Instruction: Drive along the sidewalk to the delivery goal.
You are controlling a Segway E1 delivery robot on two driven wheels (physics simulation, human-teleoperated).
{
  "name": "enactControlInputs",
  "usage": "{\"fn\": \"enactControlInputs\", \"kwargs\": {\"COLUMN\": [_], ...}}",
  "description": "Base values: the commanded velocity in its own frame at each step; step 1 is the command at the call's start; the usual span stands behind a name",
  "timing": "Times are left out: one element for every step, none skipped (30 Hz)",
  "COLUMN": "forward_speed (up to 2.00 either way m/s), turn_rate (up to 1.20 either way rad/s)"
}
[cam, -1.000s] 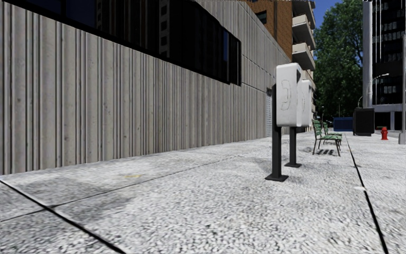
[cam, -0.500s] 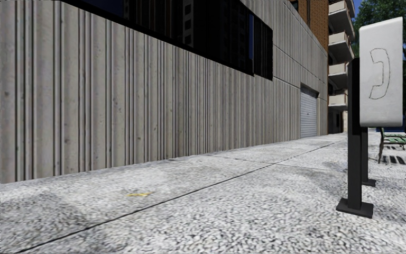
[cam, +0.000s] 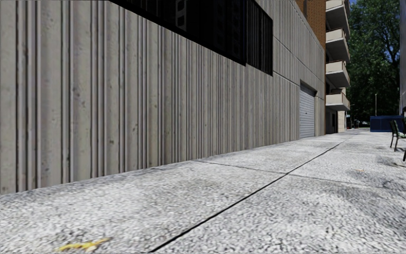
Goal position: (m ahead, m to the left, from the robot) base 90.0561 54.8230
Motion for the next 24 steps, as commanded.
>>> {"fn": "enactControlInputs", "kwargs": {"forward_speed": [2.00,2.00,2.00,2.00,2.00,2.00,2.00,2.00,2.00,2.00,2.00,2.00,2.00,2.00,2.00,2.00,2.00,2.00,2.00,2.00,2.00,2.00,2.00,2.00], "turn_rate": [-0.37,-0.37,-0.37,-0.37,-0.37,-0.37,-0.37,-0.37,-0.37,-0.37,-0.37,-0.37,-0.37,-0.37,-0.37,-0.37,-0.37,-0.38,-0.38,-0.38,-0.38,-0.38,-0.38,-0.38]}}
